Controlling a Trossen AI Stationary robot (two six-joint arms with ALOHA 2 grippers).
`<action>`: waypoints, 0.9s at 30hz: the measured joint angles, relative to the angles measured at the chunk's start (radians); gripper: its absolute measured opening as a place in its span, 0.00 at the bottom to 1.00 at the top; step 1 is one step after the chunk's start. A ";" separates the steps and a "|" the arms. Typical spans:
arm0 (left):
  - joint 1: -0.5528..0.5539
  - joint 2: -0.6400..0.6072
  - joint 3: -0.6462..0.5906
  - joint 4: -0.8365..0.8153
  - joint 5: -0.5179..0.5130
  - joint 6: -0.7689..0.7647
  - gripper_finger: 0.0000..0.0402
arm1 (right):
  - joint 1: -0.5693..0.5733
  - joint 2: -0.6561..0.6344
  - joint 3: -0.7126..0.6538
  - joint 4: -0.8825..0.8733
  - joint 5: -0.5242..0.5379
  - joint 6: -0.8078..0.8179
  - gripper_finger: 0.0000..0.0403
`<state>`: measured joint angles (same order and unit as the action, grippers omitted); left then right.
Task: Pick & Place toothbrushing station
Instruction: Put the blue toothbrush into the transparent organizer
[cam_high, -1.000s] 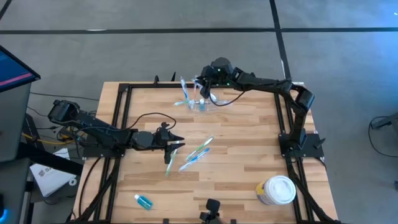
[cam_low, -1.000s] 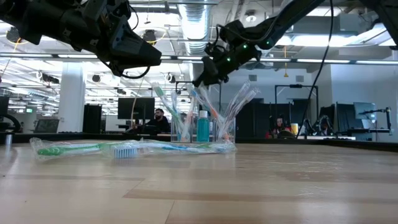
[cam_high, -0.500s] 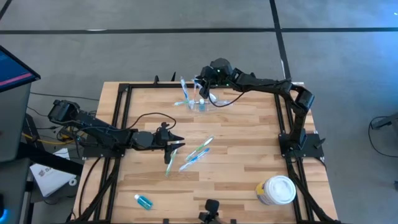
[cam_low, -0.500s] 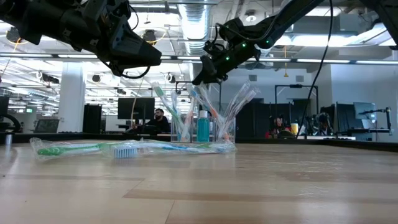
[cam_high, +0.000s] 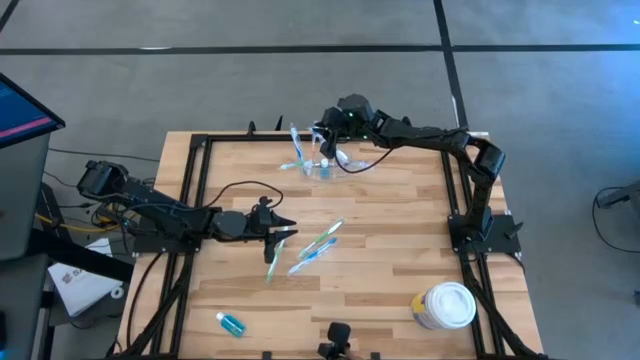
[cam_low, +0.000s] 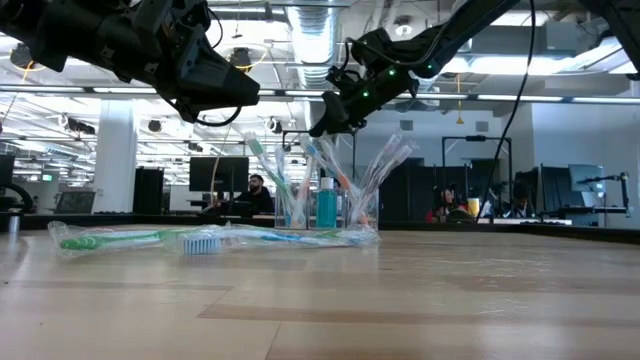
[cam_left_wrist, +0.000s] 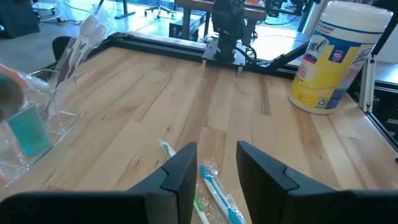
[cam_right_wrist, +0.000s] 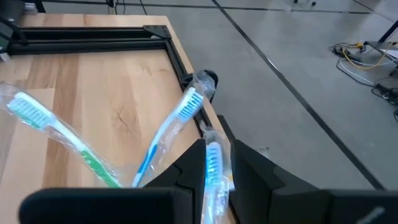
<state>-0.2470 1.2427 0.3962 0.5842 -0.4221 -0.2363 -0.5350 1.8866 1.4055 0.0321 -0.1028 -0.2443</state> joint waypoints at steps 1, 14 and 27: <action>0.000 0.000 0.000 0.000 0.000 0.000 0.26 | 0.002 0.000 0.000 0.005 0.000 0.000 0.16; 0.000 0.000 0.000 0.000 0.000 0.000 0.26 | -0.001 0.000 0.000 0.006 -0.001 0.007 0.16; 0.000 0.000 0.000 0.000 0.000 0.000 0.26 | -0.003 0.000 0.000 -0.002 0.001 0.009 0.16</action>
<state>-0.2470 1.2427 0.3962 0.5846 -0.4221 -0.2363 -0.5377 1.8866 1.4052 0.0304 -0.1017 -0.2356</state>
